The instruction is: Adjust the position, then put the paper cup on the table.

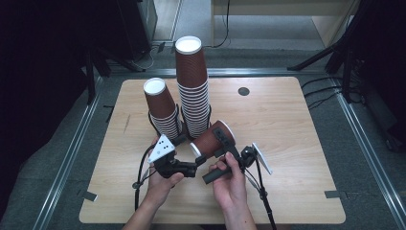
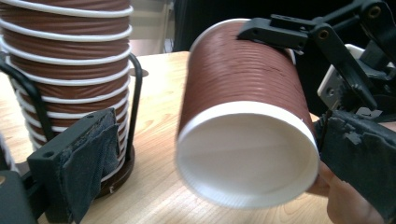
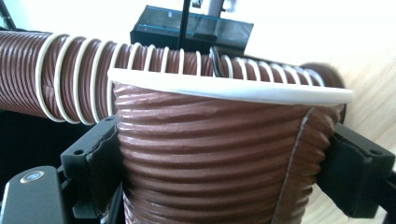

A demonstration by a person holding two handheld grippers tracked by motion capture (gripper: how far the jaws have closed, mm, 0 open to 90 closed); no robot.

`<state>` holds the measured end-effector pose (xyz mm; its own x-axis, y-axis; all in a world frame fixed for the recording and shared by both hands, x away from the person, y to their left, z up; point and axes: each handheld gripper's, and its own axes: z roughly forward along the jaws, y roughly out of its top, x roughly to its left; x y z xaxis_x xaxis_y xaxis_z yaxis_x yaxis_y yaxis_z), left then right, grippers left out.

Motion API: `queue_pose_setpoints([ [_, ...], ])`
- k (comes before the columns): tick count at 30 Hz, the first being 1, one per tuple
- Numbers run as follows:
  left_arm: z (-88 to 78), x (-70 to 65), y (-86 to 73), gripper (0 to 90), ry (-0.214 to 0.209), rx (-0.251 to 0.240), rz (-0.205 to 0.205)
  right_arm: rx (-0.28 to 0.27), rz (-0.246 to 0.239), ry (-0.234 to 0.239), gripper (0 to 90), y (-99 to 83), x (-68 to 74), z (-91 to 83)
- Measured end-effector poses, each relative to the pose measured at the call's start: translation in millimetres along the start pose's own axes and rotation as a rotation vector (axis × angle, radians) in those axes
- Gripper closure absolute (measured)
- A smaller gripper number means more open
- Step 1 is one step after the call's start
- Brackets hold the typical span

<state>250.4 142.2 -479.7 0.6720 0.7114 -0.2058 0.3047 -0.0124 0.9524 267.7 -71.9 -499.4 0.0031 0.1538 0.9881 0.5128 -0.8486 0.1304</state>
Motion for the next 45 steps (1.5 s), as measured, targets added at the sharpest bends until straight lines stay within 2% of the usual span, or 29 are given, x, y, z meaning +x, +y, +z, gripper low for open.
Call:
queue_pose_setpoints([
  [4,-4.1,5.3,-1.0,0.0,0.009,0.001,-0.008,-0.03,-0.118,-0.012,12.0,7.2,-0.4,-1.7],
  [9,-7.6,10.0,-2.1,0.0,0.035,0.004,-0.019,-0.057,-0.314,-0.019,12.1,14.2,3.5,-4.3],
  [11,-9.8,11.3,-1.6,0.0,0.04,0.002,-0.019,-0.074,-0.406,-0.032,12.0,17.7,5.4,-5.0],
  [13,-11.2,12.6,-1.4,0.0,0.048,0.001,-0.018,-0.093,-0.468,-0.038,12.0,22.3,7.4,-6.2],
  [15,-12.1,14.3,-1.8,0.0,0.053,0.001,-0.02,-0.096,-0.506,-0.052,11.9,26.0,8.7,-7.4],
  [19,-13.4,17.5,-3.9,0.0,0.062,0.009,-0.024,-0.126,-0.662,-0.084,12.0,30.6,11.6,-8.7],
  [24,-15.7,20.8,-3.4,0.0,0.068,0.005,-0.03,-0.154,-0.794,-0.098,11.7,34.3,14.1,-8.5],
  [26,-16.4,22.0,-3.5,0.0,0.071,0.006,-0.029,-0.167,-0.82,-0.107,11.1,36.1,14.3,-7.9],
  [28,-16.5,23.5,-3.9,0.0,0.076,0.009,-0.033,-0.187,-0.844,-0.147,10.4,39.0,13.7,-7.0],
  [30,-16.8,25.1,-4.0,0.0,0.077,0.01,-0.035,-0.204,-0.856,-0.167,10.4,43.3,12.6,-5.9],
  [35,-18.3,28.0,-6.1,0.0,0.084,0.012,-0.04,-0.206,-0.908,-0.148,11.5,50.8,12.1,-3.7],
  [37,-19.7,29.7,-7.1,0.0,0.088,0.016,-0.04,-0.22,-0.924,-0.174,11.6,54.1,11.3,-2.1],
  [42,-25.0,35.3,-9.3,0.0,0.104,0.018,-0.049,-0.239,-0.976,-0.187,12.7,63.2,6.3,2.9],
  [45,-29.0,39.0,-11.2,0.0,0.112,0.024,-0.056,-0.252,-1.007,-0.218,12.9,69.9,3.4,5.3],
])
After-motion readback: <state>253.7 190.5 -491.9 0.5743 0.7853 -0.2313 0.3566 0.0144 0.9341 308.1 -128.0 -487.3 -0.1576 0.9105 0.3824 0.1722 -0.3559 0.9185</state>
